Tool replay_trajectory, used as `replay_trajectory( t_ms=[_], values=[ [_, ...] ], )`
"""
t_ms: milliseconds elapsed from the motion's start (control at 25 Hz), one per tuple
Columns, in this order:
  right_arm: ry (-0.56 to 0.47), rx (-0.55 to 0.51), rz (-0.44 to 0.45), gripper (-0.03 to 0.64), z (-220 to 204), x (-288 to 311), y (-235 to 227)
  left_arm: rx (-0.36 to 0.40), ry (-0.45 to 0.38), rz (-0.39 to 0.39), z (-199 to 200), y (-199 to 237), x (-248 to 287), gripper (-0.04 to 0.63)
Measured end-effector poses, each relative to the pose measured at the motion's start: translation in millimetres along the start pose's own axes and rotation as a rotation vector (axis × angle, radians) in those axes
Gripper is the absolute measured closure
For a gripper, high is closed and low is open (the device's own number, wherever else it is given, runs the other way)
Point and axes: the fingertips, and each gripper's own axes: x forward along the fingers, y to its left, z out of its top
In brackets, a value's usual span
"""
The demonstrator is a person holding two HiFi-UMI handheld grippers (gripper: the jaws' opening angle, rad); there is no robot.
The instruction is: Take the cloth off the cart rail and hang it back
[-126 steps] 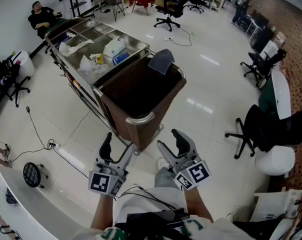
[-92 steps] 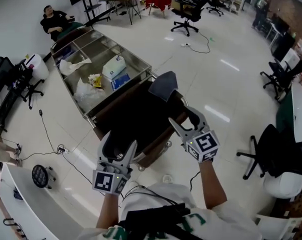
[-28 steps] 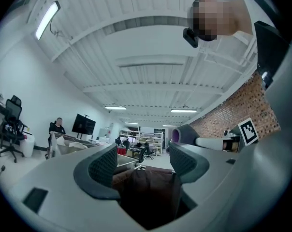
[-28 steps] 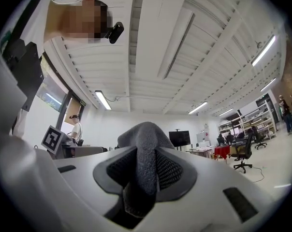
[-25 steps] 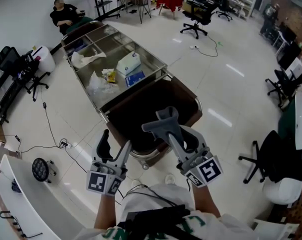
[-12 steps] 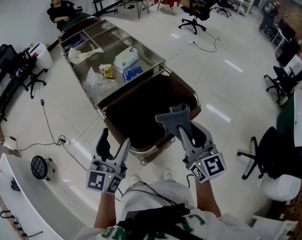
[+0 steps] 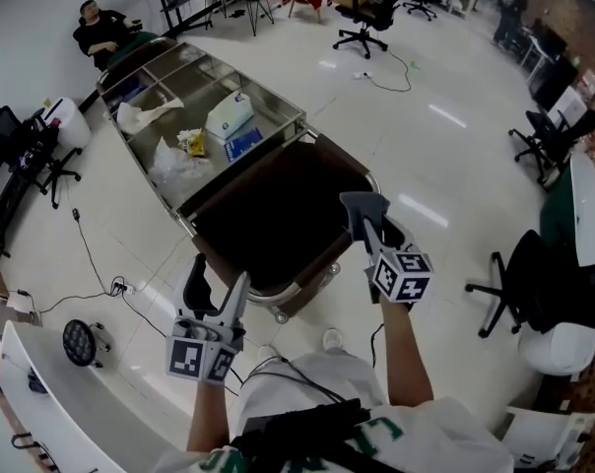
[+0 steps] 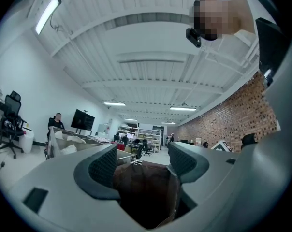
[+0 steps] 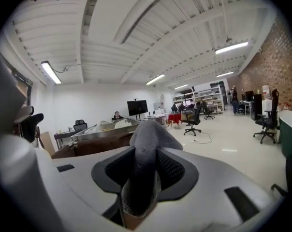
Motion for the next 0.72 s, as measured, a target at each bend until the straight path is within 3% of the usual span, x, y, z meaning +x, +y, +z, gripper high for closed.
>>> replay_trajectory(
  t_ms=[200, 400, 520, 720],
  values=[
    [0.031, -0.013, -0.018, 0.448, -3.9, 23.5, 2.9, 0.015, -0.002, 0.016, -5.3, 7.4, -4.5, 0.276],
    [0.069, -0.032, -0.021, 0.38, -7.6, 38.1, 0.8, 0.014, -0.002, 0.021, -4.5, 7.7, -8.4, 0.276],
    [0.114, -0.065, 0.015, 0.29, -7.2, 42.2, 6.6, 0.015, -0.007, 0.03, -3.6, 8.5, -10.3, 0.276],
    [0.099, -0.044, 0.01, 0.281, -4.1, 28.2, 1.9, 0.016, -0.008, 0.044, -4.2, 10.7, -16.1, 0.276]
  ],
)
